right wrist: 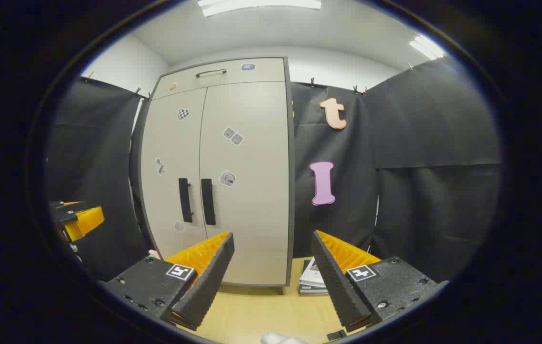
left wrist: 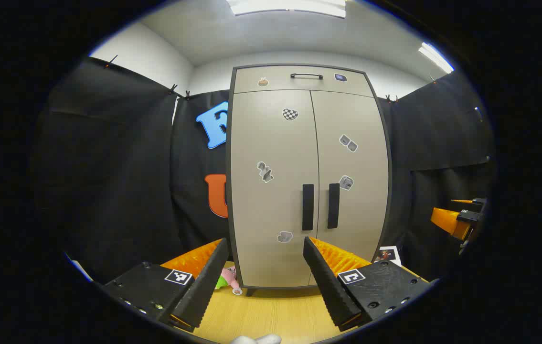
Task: Open the right door of the double-door shoe cabinet with the right hand, and open the left door with the left hand.
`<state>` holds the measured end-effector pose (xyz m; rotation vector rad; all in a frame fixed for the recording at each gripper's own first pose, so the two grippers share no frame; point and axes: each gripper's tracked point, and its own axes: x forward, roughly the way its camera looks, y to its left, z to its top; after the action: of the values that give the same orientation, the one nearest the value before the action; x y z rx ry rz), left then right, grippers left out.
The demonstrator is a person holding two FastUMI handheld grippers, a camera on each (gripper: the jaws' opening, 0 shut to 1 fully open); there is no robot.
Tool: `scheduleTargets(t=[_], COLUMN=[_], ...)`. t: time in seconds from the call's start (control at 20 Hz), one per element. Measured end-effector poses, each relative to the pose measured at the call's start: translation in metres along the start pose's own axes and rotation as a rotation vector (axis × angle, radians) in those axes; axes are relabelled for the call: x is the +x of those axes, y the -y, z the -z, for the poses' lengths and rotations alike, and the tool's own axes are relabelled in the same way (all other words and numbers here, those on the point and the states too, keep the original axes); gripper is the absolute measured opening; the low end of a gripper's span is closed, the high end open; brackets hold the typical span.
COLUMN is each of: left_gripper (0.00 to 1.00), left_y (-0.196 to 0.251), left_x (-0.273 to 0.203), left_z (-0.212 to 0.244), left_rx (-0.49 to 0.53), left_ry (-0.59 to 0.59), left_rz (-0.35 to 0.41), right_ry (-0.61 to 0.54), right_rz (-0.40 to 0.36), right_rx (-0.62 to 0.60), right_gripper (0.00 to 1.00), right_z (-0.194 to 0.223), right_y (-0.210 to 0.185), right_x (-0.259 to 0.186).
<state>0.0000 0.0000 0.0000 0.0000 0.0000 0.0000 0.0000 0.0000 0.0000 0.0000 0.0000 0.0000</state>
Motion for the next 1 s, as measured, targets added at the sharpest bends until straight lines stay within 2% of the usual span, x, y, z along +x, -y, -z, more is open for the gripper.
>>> scheduleTargets(t=[0.65, 1.0], left_gripper=[0.95, 0.95], left_y=[-0.003, -0.007], left_x=[0.009, 0.002], left_z=[0.003, 0.012], left_rx=[0.005, 0.015], left_ry=[-0.005, -0.026], left_rz=[-0.003, -0.018], right_ry=[-0.007, -0.028], right_rz=[-0.029, -0.063], right_rx=[0.001, -0.017], right_gripper=[1.0, 1.0], right_z=[0.004, 0.016], right_y=[-0.013, -0.035], right_x=[0.018, 0.05])
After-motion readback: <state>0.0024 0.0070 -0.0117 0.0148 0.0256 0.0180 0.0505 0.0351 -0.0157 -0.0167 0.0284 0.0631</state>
